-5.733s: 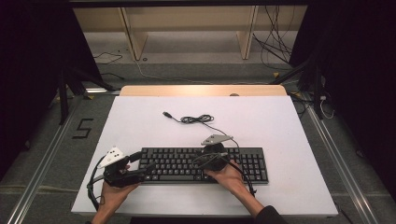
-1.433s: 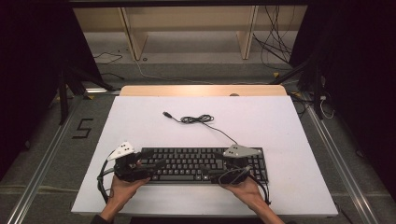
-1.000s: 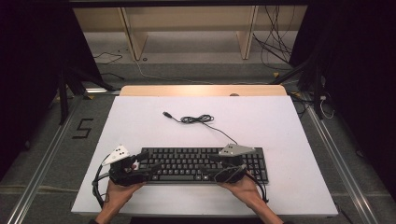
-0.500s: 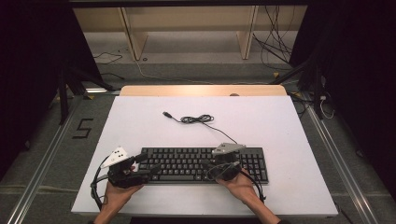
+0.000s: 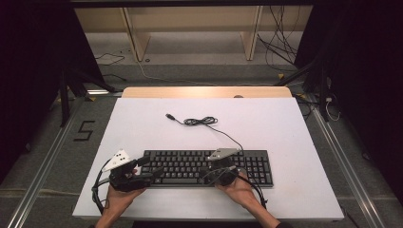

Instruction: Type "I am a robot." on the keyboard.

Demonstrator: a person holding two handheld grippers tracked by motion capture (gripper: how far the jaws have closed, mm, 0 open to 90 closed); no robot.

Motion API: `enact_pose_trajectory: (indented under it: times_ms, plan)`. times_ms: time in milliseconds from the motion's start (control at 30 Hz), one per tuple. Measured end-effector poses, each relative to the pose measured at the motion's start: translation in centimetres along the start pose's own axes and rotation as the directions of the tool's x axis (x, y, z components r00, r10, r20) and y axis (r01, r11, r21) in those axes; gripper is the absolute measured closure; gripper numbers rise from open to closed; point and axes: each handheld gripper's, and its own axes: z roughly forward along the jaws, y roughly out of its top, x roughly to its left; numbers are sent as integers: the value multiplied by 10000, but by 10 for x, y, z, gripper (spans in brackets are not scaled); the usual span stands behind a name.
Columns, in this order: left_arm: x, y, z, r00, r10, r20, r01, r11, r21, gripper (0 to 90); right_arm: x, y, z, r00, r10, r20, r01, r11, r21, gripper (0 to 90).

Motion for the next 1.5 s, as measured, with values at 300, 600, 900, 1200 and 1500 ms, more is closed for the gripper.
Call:
enact_pose_trajectory:
  times_ms: [300, 600, 900, 1200, 1500]
  plan:
    - [1, 0, 0, 10000, 0, -20, 0, 10000, 14, 252, 1, -3, 7, 9993, -297, 234, 290, 9991, 320, 900]
    - [1, -1, 0, 10000, 32, -35, -32, 10000, 19, 252, 1, -4, 4, 9998, -51, 187, 51, 10000, 36, 857]
    - [1, 0, 0, 10000, 42, -39, -43, 10000, -19, 252, -6, -5, -31, 9986, 462, 248, -426, 9906, -1300, 565]
    - [1, 0, 0, 10000, 40, -18, -40, 10000, -12, 252, -11, -9, -65, 9959, 836, 336, -718, 9619, -2638, 428]
    - [1, 0, 0, 10000, 48, -4, -48, 10000, 13, 251, -13, -19, -77, 9946, 959, 406, -803, 9545, -2871, 351]
